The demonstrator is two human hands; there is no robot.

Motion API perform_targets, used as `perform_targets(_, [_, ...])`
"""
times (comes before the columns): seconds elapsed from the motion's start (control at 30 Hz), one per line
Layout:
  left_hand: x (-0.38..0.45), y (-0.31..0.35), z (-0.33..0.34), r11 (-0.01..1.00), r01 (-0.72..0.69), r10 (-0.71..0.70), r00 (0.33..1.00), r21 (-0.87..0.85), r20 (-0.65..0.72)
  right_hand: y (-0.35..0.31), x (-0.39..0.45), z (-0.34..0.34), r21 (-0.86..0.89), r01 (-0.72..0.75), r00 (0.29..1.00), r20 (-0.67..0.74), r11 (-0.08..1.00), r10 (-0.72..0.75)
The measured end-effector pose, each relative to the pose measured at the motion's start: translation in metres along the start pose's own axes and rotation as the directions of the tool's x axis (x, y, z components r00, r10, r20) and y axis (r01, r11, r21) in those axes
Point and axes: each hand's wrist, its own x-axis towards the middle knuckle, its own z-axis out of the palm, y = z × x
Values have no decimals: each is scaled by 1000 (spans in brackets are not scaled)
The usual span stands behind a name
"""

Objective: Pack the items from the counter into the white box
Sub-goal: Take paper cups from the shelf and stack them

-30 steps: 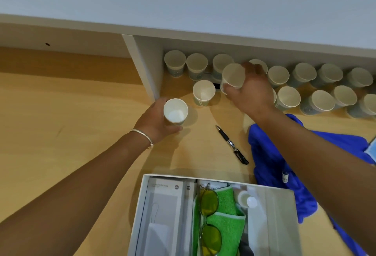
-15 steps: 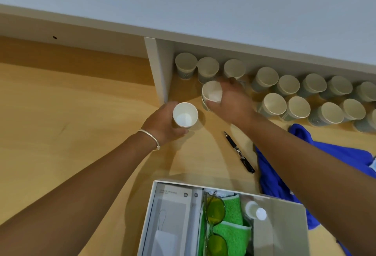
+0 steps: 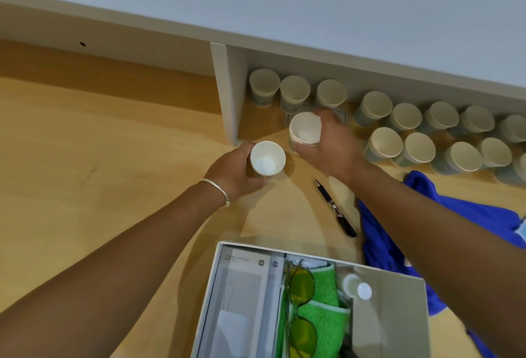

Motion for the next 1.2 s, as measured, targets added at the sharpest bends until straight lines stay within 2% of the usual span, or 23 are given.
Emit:
perform_targets(0.2, [-5, 5, -6, 999, 32, -32, 999, -11, -2, -30, -17, -44, 164, 109, 994, -21, 980, -107])
perform_targets(0.3, [-7, 5, -9, 1000, 25, -25, 1000, -12, 6, -48, -25, -50, 186, 183, 983, -6, 965, -185])
perform_targets(0.47, [-9, -1, -10, 999, 39, -39, 999, -14, 5, -64, -34, -21, 89, 262, 963, 36, 961, -266])
perform_targets(0.63, [-13, -6, -13, 999, -14, 14, 1000, -43, 4, -57, -32, 16, -64, 345, 932, 141, 936, -334])
perform_targets(0.8, [-14, -13, -14, 998, -50, 51, 998, -24, 40, -44, -31, 39, -100, 313, 924, 261, 945, -278])
perform_targets(0.93, [-18, -9, -14, 996, -72, 76, 992, -47, 97, -44, -33, 41, -101, 288, 924, 289, 952, -249])
perform_targets(1.03, [-21, 1, -22, 991, -93, 104, 987, -101, 118, -48, -36, 34, -40, 257, 939, 247, 966, -240])
perform_targets(1.2, [-38, 33, -53, 981, -144, 164, 975, -133, 150, -56, -56, -3, 98, 208, 978, 9, 973, -210])
